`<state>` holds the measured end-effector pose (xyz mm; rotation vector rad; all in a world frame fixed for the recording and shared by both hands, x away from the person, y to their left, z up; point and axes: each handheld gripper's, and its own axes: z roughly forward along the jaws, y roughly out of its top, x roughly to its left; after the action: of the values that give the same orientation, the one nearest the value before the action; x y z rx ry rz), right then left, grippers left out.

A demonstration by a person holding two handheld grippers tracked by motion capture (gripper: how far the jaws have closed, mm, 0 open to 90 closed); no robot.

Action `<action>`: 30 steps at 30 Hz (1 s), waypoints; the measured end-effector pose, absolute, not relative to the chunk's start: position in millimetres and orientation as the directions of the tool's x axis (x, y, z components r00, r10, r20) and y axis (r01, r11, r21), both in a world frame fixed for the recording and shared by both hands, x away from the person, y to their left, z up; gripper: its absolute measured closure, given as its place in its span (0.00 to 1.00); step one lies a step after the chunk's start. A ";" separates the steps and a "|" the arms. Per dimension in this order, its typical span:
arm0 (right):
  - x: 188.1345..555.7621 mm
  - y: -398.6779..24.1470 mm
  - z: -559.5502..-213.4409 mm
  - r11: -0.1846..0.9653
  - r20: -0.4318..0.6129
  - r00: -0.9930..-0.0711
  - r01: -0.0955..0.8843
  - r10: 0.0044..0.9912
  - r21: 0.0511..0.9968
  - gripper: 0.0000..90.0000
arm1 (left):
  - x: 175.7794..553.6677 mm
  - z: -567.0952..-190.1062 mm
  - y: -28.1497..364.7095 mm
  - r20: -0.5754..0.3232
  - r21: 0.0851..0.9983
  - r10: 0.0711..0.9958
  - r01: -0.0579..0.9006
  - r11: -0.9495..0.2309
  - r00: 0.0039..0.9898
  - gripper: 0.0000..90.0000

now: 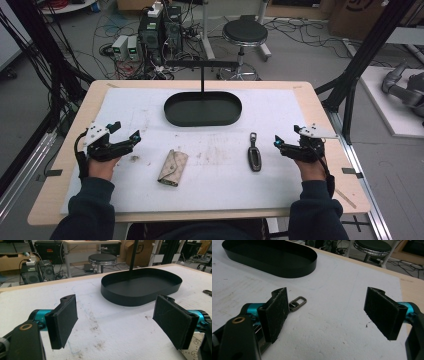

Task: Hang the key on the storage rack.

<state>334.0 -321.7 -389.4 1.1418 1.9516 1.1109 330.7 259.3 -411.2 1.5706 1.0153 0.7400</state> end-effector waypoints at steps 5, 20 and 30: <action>335.7 -322.6 -391.6 0.268 -0.077 -0.447 0.383 0.891 0.884 0.23 | 332.3 -412.2 259.6 -0.052 0.970 0.900 0.237 -0.057 0.432 0.22; 336.7 -307.9 -394.4 0.267 -0.053 -0.457 0.417 0.888 0.869 0.23 | 334.3 -415.1 256.6 -0.037 0.961 0.899 0.263 -0.089 0.436 0.22; 341.4 -284.5 -404.8 0.284 -0.010 -0.510 0.463 0.860 0.840 0.23 | 332.7 -415.7 257.1 -0.040 0.957 0.898 0.275 -0.091 0.438 0.22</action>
<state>341.4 -284.5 -404.8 1.1842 2.0909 1.1307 332.7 257.1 -415.7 1.6196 1.0462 0.7271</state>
